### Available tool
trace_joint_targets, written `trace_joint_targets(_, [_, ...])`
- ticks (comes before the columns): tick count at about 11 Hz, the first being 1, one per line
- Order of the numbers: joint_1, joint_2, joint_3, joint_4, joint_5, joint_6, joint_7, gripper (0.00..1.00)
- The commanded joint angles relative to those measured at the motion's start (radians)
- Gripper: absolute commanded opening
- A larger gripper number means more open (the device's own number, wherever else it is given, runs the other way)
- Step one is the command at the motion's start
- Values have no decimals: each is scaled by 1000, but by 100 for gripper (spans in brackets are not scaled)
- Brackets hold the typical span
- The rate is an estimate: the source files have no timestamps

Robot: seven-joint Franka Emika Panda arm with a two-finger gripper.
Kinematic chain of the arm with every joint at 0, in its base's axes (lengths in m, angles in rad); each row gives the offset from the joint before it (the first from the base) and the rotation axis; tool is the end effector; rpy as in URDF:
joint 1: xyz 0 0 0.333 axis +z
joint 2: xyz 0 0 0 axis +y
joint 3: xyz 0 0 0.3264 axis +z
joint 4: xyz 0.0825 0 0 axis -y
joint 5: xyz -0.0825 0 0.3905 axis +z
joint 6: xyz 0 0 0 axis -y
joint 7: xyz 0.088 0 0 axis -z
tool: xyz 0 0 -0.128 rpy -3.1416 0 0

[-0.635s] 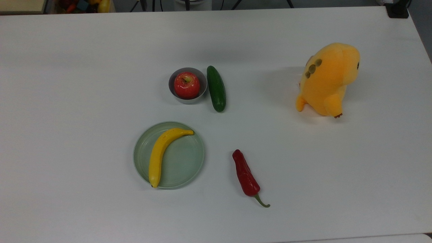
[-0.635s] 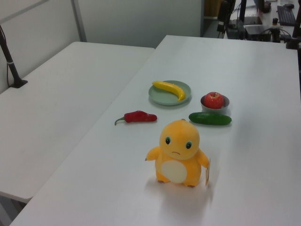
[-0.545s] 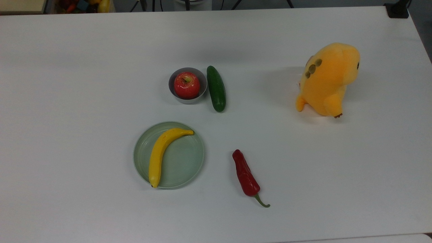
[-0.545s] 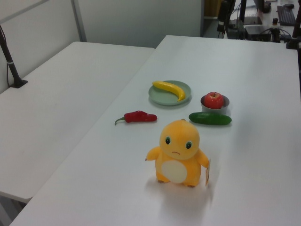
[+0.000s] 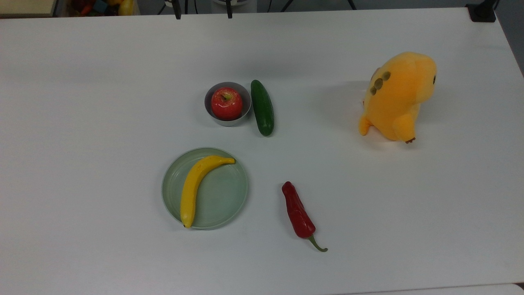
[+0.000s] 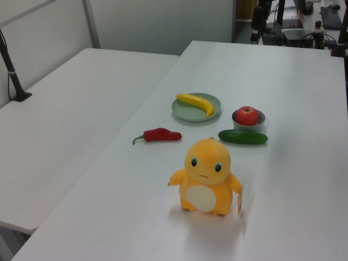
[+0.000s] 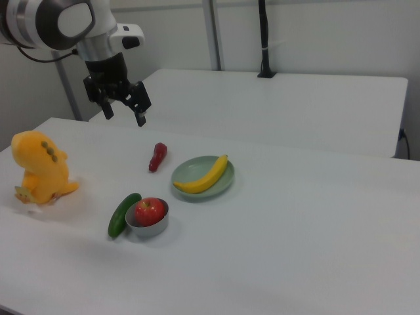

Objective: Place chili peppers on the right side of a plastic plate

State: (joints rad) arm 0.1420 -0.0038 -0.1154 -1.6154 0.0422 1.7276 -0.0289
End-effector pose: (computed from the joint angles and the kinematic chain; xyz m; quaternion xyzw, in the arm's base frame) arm 0.5767 0.0200 0.6093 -0.9978 -0.0256 -0.0580 0.0211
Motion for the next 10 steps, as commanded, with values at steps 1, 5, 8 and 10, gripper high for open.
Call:
trace_joint_targets(1, [19, 54, -1, -5, 19, 27, -13, 100])
trace_joint_targets(5, [19, 217, 49, 87, 62, 186, 44, 100])
trace_joint_targets(8, [48, 290, 80, 100, 50, 352, 55, 100])
trace_joint_targets(10, [71, 338, 83, 97, 48, 455, 57, 100])
